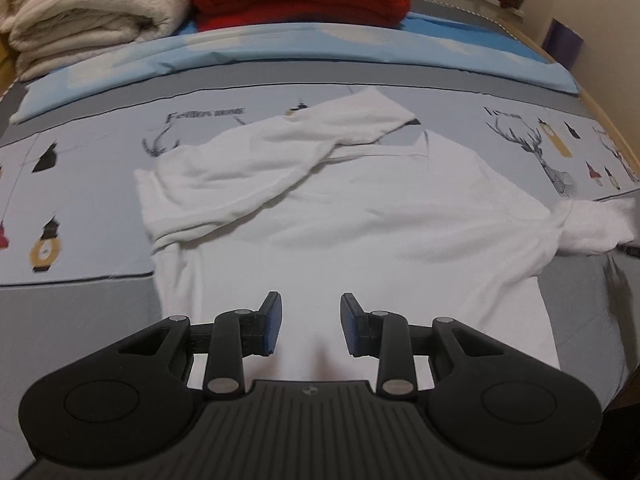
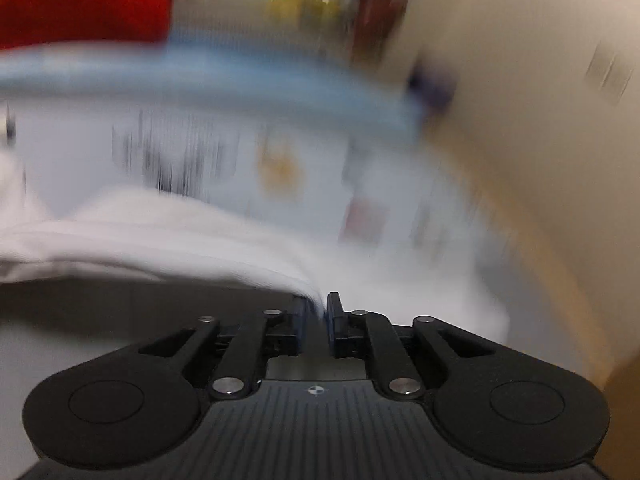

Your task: Fold small clothes

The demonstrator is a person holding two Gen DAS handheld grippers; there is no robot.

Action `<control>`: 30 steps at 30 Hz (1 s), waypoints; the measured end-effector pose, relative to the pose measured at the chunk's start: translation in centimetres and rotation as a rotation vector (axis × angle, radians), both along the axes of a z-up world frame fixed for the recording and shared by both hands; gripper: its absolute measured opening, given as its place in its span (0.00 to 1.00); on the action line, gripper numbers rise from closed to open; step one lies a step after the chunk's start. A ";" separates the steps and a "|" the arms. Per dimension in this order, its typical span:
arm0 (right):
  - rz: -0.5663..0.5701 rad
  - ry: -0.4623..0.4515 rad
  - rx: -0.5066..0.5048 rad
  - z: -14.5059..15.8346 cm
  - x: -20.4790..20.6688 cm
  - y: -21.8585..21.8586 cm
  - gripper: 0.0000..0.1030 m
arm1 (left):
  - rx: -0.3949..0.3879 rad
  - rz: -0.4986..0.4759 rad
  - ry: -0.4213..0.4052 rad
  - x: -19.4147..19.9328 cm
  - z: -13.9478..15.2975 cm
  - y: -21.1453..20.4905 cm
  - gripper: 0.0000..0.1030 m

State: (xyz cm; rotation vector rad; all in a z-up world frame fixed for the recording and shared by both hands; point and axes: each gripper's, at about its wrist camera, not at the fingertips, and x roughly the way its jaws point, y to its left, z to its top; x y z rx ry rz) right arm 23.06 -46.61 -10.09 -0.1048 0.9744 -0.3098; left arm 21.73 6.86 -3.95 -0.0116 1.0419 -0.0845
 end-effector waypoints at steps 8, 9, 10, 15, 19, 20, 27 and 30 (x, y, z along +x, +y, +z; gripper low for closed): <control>-0.402 -0.124 0.638 -0.6 -3.4 -8.3 0.45 | -0.020 -0.003 0.012 1.9 -0.5 -0.9 0.35; -0.438 -0.144 0.665 -0.9 -3.6 -9.0 0.47 | -0.023 0.001 0.012 2.2 -0.6 -0.8 0.35; -0.483 -0.157 0.686 -1.5 -3.3 -10.0 0.47 | -0.031 0.011 0.009 2.5 -0.6 -0.5 0.35; -0.571 -0.194 0.733 -4.6 -0.4 -11.9 0.02 | -0.041 0.068 0.011 3.2 -0.8 0.9 0.37; -0.551 -0.328 0.595 -3.1 1.4 -13.9 0.01 | -0.045 0.078 0.022 3.3 -1.3 1.6 0.37; -0.594 -0.350 0.578 -3.2 1.8 -14.9 0.01 | -0.047 0.081 0.030 3.3 -1.5 1.7 0.37; -0.776 -0.397 0.374 -4.8 3.8 -19.0 0.03 | -0.097 0.048 0.032 4.6 -3.3 1.1 0.37; -0.795 -0.348 0.270 -3.8 5.2 -17.8 0.10 | -0.125 0.004 -0.026 6.0 -3.4 -0.3 0.37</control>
